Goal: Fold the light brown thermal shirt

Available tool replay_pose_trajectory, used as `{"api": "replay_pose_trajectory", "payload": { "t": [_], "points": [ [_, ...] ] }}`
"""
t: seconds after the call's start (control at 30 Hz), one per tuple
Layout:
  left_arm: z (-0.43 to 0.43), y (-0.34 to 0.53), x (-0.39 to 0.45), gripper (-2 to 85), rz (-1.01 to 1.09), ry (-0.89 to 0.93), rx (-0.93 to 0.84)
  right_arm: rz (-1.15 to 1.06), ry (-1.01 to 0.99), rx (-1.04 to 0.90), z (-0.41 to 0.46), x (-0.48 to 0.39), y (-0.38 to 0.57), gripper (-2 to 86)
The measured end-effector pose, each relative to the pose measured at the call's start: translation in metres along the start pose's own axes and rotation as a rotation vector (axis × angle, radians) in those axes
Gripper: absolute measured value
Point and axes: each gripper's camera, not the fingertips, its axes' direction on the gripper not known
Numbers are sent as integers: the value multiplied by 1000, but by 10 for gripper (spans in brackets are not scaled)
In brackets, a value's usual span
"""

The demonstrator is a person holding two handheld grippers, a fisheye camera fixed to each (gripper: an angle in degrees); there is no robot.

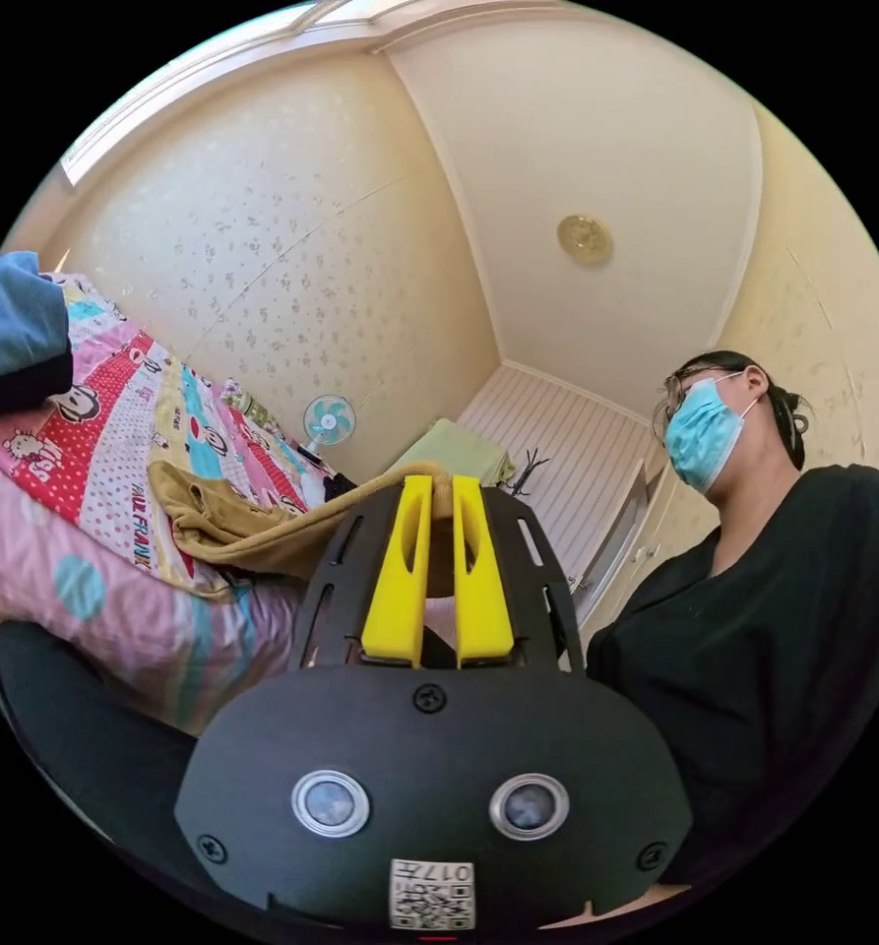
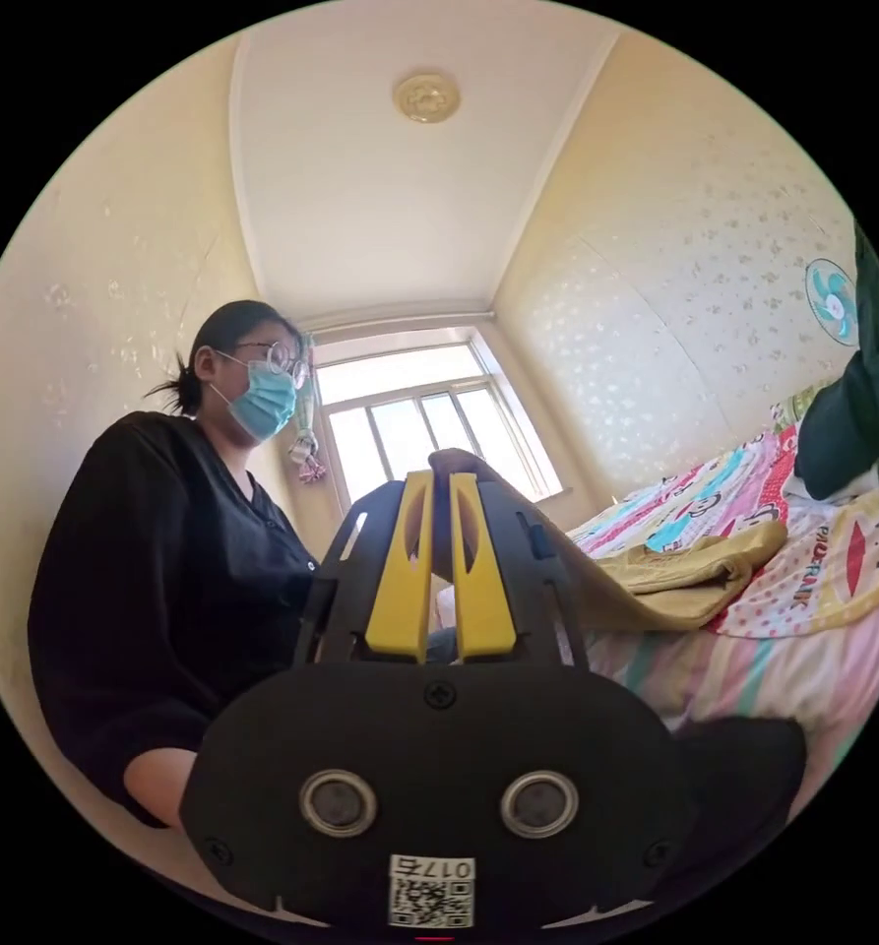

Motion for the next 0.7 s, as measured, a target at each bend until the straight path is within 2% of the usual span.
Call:
{"api": "replay_pose_trajectory", "payload": {
  "t": [0.1, 0.2, 0.3, 0.37, 0.4, 0.5, 0.57, 0.7],
  "points": [
    [39, -24, -32, 43, 99, -175, -55, 23, -10, -7, 30, 64, -32, 32],
    [85, -63, -88, 44, 75, -245, -36, 186, 100, -20, 71, 158, -66, 38],
    [132, -94, -166, 62, -81, -309, -42, 407, 231, -24, 104, 250, -74, 52],
    [156, -102, -214, 117, -208, -316, -91, 521, 282, 75, 108, 288, -59, 71],
    [161, -101, -234, 175, -256, -319, -86, 541, 285, 104, 108, 292, -54, 75],
    [148, -81, -242, 182, -268, -316, 4, 560, 279, 103, 108, 293, -28, 93],
    [140, -64, -237, 179, -245, -322, -16, 535, 394, -71, 117, 277, -8, 98],
    [131, -24, -226, 171, -265, -434, -218, 432, 608, -336, 139, 244, 25, 100]
  ]
}}
